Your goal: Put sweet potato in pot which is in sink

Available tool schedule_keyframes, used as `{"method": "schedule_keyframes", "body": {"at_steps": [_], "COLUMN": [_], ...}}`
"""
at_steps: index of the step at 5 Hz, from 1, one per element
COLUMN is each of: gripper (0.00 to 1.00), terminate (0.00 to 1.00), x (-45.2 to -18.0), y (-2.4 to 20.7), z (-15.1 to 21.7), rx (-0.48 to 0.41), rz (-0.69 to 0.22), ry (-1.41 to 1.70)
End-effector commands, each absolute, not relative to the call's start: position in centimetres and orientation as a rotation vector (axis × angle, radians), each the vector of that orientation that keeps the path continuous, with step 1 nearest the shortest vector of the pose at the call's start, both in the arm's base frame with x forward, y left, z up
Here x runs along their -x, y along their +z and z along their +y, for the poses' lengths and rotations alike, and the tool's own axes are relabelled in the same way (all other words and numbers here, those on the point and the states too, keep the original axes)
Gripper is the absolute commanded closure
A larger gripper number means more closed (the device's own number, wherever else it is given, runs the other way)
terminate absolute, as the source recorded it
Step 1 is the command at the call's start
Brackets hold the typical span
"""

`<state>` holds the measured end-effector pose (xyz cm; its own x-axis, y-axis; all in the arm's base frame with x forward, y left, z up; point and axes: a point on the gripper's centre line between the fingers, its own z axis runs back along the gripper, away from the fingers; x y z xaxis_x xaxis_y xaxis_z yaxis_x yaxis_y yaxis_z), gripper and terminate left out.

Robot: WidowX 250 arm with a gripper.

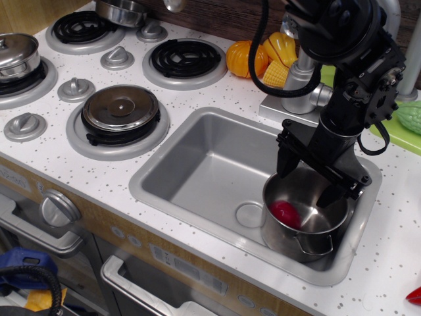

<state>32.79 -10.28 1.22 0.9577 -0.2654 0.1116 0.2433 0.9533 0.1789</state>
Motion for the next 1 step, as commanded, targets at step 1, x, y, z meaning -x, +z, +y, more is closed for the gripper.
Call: {"method": "schedule_keyframes", "body": {"at_steps": [1], "gripper": [0.00], "terminate": [1.00], "x": [-33.51], "y": [3.72], "z": [-10.49], "rx": [-0.149], "rz": [-0.208], "ry": [-0.252]}}
